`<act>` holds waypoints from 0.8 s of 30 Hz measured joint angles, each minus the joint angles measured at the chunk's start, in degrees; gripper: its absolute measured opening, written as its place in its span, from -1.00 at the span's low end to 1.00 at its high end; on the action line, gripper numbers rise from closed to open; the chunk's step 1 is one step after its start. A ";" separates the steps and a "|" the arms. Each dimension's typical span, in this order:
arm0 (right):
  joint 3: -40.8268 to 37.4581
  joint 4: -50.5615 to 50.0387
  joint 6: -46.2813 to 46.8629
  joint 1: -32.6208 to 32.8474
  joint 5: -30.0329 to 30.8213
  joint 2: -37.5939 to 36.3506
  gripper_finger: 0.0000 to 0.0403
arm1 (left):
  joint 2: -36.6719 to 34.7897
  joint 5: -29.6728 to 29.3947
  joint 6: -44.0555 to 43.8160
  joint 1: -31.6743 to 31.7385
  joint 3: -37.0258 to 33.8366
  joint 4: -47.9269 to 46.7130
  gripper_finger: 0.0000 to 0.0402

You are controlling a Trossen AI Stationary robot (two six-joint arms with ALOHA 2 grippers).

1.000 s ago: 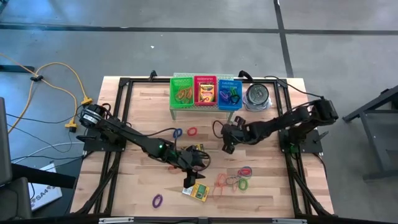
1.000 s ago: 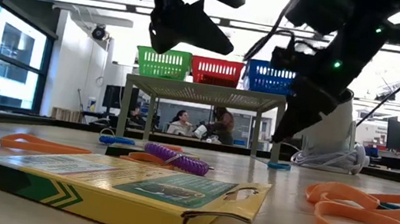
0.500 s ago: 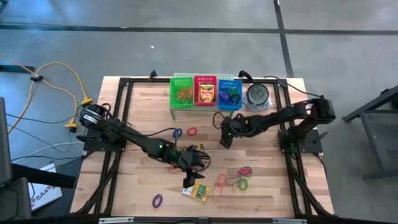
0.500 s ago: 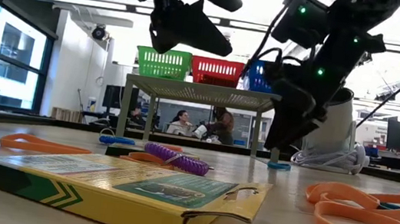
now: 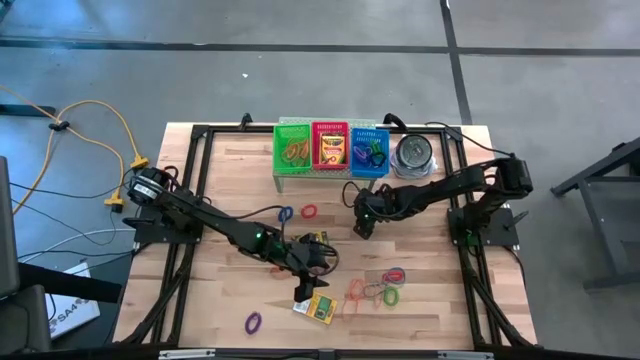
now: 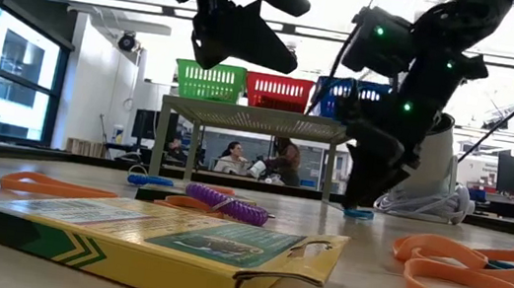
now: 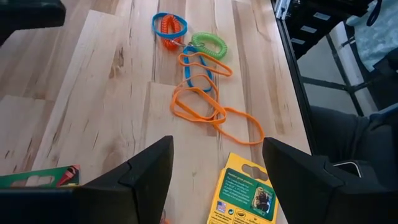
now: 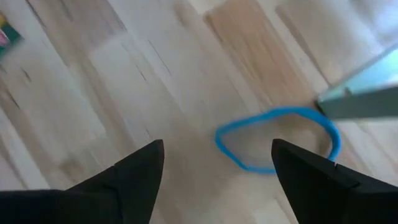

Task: Pick & Place Office Desk Supplies
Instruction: Put the top blue rubber band into the green bin on the shelf

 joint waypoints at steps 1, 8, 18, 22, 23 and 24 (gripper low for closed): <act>0.01 0.50 0.64 0.00 0.09 0.41 0.42 | 0.00 0.02 0.00 0.00 0.00 0.00 0.21; 0.24 1.77 1.32 -0.71 -2.57 3.67 0.42 | 0.00 0.00 -0.01 0.00 0.02 -0.05 0.21; 0.50 0.63 4.65 -2.12 -6.41 5.63 0.26 | 0.00 0.00 -0.09 0.00 0.04 -0.11 0.21; 0.39 -0.40 3.82 -2.19 -6.60 5.43 -0.06 | 0.00 0.00 -0.11 0.00 0.04 -0.11 0.21; 0.42 -0.48 3.53 -2.19 -6.89 5.43 -0.15 | 0.00 0.00 -0.11 0.00 0.04 -0.11 0.21; 0.42 -0.55 3.15 -2.19 -6.95 5.43 -0.26 | 0.00 0.00 -0.11 0.00 0.04 -0.11 0.21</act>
